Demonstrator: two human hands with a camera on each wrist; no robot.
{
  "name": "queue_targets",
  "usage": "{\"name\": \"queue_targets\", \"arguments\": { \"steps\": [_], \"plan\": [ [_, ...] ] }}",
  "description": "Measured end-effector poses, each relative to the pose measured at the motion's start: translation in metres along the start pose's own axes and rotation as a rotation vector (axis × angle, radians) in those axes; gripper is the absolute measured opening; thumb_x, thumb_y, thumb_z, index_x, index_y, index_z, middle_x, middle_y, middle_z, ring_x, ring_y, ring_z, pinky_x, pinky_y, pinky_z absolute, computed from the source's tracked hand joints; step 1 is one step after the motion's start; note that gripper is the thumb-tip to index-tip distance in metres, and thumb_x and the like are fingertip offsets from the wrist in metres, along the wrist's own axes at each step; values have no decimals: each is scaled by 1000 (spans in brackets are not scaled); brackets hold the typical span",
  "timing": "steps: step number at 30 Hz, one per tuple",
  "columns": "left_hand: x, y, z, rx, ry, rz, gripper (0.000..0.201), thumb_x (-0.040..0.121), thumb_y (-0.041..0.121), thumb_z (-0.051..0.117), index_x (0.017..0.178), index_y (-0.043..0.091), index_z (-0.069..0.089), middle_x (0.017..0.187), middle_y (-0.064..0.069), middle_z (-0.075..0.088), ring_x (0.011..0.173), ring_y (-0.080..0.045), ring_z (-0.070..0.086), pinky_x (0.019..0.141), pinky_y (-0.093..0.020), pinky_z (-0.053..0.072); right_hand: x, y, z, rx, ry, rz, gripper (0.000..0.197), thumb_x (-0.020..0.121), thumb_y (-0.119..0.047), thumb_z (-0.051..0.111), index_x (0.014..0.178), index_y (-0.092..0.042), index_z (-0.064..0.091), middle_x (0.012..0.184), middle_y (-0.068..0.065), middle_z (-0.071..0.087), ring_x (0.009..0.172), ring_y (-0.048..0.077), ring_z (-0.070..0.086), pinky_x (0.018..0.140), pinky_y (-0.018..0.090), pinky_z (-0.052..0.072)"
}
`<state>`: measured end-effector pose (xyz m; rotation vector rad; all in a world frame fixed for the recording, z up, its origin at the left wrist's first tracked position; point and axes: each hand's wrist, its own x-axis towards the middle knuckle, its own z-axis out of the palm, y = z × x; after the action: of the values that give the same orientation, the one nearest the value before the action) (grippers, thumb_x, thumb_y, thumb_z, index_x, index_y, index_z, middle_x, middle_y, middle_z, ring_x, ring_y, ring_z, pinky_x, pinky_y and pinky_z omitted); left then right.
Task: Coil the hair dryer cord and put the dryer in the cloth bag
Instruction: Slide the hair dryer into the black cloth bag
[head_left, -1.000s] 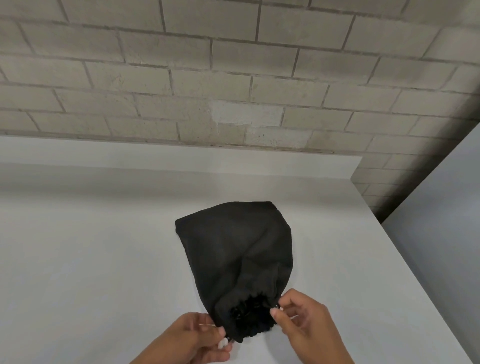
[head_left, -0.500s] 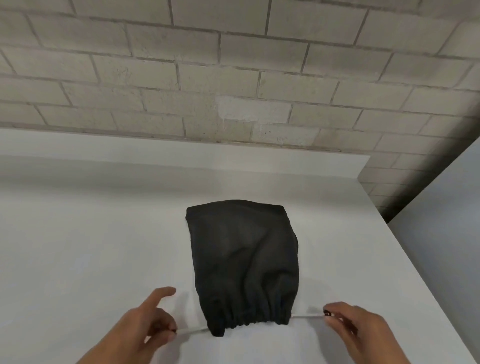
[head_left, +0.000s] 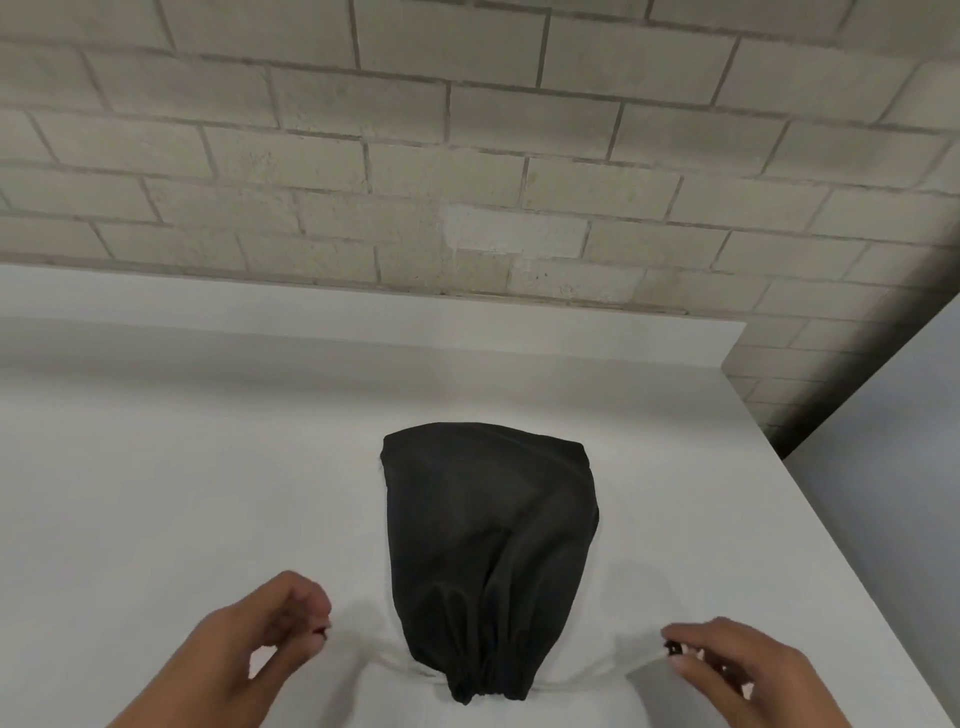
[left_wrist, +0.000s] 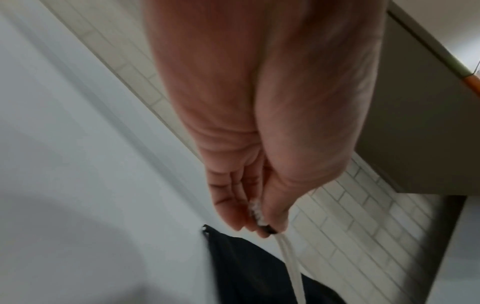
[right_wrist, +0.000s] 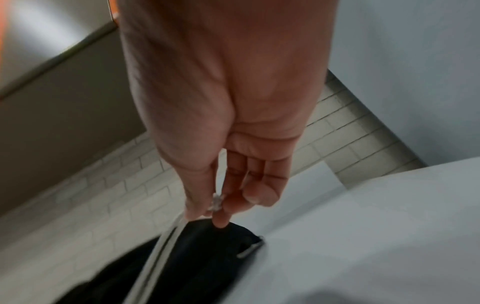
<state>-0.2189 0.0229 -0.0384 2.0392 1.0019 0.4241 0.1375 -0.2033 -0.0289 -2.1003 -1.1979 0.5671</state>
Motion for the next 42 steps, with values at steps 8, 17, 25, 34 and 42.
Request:
{"name": "queue_targets", "arguments": {
  "steps": [8, 17, 25, 34, 42],
  "plan": [
    [54, 61, 36, -229, 18, 126, 23, 86, 10, 73, 87, 32, 65, 87, 3, 72, 86, -19, 69, 81, -27, 56, 48, -51, 54, 359, 119, -8, 17, 76, -11, 81, 83, -24, 72, 72, -1, 71, 64, 12, 64, 62, 13, 49],
    [73, 47, 99, -74, 236, -267, 62, 73, 49, 80, 123, 29, 48, 125, 15, 49, 124, -15, 47, 107, -36, 43, 60, -58, 114, 486, 231, 364, 24, 65, -28, 88, 80, -21, 70, 85, -12, 66, 78, 1, 59, 64, 11, 41],
    [71, 37, 94, -544, -53, -671, 132, 53, 46, 94, 150, 10, 12, 148, -9, 42, 132, -28, 47, 106, -36, 41, 76, -44, 124, 792, 60, 629, 90, 38, -42, 98, 113, -7, 63, 100, 5, 75, 91, 25, 72, 86, 40, 58],
    [75, 31, 90, -667, -414, -422, 60, 61, 20, 94, 115, 12, 70, 108, -3, 76, 104, -19, 72, 100, -37, 52, 82, -60, 124, 823, -199, 467, 27, 77, -19, 80, 102, -15, 69, 84, -7, 78, 76, 4, 72, 57, 12, 51],
    [86, 17, 64, -724, -251, -294, 45, 65, -7, 86, 107, 4, 74, 107, -15, 75, 103, -30, 72, 88, -36, 56, 103, -87, 139, 897, -233, 306, 33, 79, -8, 78, 111, -10, 67, 101, 4, 77, 95, 20, 73, 89, 38, 57]
  ]
}}
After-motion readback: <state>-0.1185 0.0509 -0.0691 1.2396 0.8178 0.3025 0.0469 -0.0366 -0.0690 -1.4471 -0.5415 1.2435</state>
